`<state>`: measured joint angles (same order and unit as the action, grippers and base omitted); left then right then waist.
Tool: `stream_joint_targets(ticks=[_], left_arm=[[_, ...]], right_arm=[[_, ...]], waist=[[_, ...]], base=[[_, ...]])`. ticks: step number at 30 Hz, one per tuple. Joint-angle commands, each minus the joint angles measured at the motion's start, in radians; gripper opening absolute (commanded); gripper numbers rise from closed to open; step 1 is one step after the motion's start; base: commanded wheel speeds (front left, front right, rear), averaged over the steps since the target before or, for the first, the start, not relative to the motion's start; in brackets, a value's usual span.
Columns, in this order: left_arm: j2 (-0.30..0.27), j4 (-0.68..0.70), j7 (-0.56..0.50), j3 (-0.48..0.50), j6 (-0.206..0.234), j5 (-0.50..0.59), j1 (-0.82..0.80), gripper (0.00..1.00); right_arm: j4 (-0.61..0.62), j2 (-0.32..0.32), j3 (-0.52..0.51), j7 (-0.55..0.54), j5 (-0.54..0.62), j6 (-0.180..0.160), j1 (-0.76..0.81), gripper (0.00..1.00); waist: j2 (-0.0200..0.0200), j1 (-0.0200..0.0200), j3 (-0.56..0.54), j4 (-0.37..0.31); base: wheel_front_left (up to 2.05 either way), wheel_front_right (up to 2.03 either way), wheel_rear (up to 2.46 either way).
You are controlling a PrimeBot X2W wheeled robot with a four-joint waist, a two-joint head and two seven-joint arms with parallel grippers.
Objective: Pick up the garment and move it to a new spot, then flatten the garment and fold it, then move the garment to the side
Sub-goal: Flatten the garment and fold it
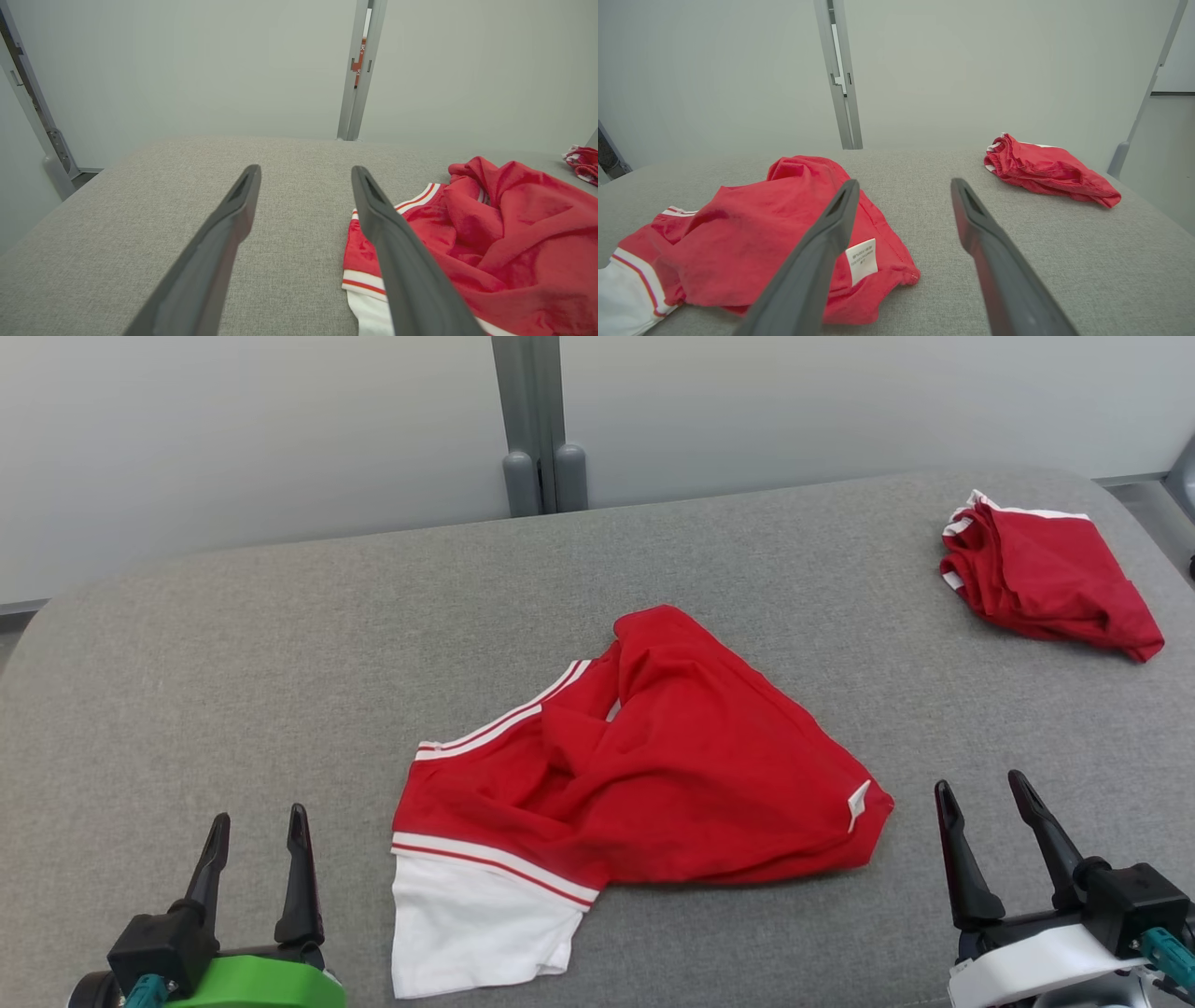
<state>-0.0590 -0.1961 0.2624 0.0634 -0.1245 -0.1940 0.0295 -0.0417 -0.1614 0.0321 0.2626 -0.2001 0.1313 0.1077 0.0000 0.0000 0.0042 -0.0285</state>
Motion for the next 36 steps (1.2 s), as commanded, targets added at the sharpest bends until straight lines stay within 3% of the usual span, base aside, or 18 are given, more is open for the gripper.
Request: stream_joint_targets(ticks=[1, 36], left_arm=[[-0.010, 0.000, 0.003, 0.000, -0.006, -0.007, 0.011, 1.00], [-0.027, -0.033, 0.003, -0.046, -0.006, -0.024, 0.034, 1.00]], right_arm=[[0.005, 0.001, 0.001, 0.003, -0.001, -0.001, 0.009, 1.00], [-0.032, -0.009, 0.013, 0.003, -0.023, -0.001, -0.017, 1.00]], waist=[[0.0000, 0.0000, -0.001, 0.002], [0.0000, 0.0000, -0.008, 0.018]], base=[[0.00, 0.00, 0.00], [0.00, 0.00, 0.00]])
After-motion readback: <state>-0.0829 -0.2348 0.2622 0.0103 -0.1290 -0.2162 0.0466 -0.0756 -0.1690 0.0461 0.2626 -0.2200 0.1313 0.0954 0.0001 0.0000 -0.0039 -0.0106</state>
